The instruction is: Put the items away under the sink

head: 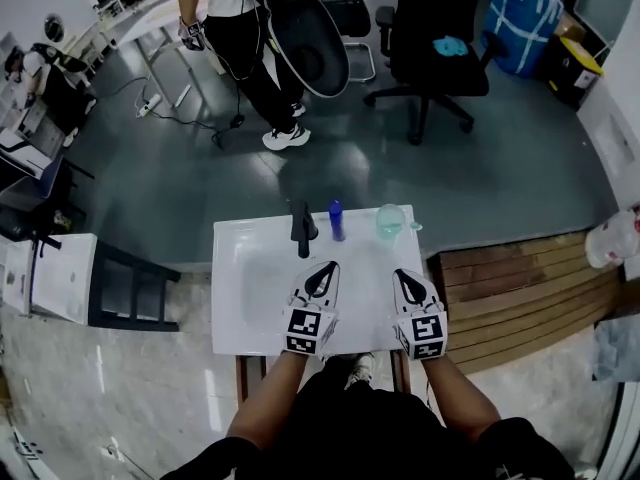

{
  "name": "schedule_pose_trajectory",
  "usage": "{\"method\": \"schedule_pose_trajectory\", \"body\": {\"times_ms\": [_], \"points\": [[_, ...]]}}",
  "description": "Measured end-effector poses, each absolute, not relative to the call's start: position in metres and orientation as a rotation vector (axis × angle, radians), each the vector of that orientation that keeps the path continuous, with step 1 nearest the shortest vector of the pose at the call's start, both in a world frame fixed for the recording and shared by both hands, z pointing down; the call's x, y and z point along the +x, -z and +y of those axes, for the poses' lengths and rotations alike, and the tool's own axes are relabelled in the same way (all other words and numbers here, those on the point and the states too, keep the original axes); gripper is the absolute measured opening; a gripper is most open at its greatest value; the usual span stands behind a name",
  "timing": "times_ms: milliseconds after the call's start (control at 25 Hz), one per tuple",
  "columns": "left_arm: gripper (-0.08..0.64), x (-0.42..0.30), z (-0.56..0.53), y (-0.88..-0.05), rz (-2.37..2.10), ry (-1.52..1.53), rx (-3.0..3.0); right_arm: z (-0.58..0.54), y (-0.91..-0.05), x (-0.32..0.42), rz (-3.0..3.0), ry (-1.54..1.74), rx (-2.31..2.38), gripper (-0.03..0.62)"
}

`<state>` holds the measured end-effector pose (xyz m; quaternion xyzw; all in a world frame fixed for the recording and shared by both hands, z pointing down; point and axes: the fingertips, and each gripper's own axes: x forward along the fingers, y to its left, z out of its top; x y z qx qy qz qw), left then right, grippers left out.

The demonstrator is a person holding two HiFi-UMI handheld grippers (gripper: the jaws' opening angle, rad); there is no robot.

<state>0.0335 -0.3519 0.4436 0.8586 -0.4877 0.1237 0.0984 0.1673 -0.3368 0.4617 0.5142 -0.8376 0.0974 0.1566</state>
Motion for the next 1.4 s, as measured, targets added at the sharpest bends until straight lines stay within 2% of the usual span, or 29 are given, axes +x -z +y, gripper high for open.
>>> {"method": "schedule_pose_trajectory", "body": {"times_ms": [280,320,400,560,640,920,1400], "points": [[0.021,0.031,-0.367,-0.460,-1.410,-0.377,2.534,-0.373,-0.491,0.173,-2.312,-0.305,1.544,0.021],[0.021,0.031,-0.368,-0.461,-1.405,-0.380,2.534,-0.378,-0.496,0.172,-2.304,-0.313,1.543,0.048],[0.021,0.032,-0.369,-0.466,-1.391,-0.388,2.533,-0.387,-0.508,0.172,-2.285,-0.338,1.541,0.150],[0.021,0.029,-0.367,-0.474,-1.373,-0.409,2.522,-0.409,-0.531,0.171,-2.252,-0.375,1.549,0.278],[0.021,0.027,-0.366,-0.476,-1.368,-0.418,2.519,-0.423,-0.539,0.172,-2.239,-0.373,1.561,0.317],[0.021,0.020,-0.366,-0.477,-1.364,-0.427,2.520,-0.463,-0.553,0.172,-2.237,-0.378,1.584,0.368],[0.021,0.018,-0.363,-0.475,-1.346,-0.436,2.530,-0.483,-0.553,0.166,-2.239,-0.338,1.586,0.371]]}}
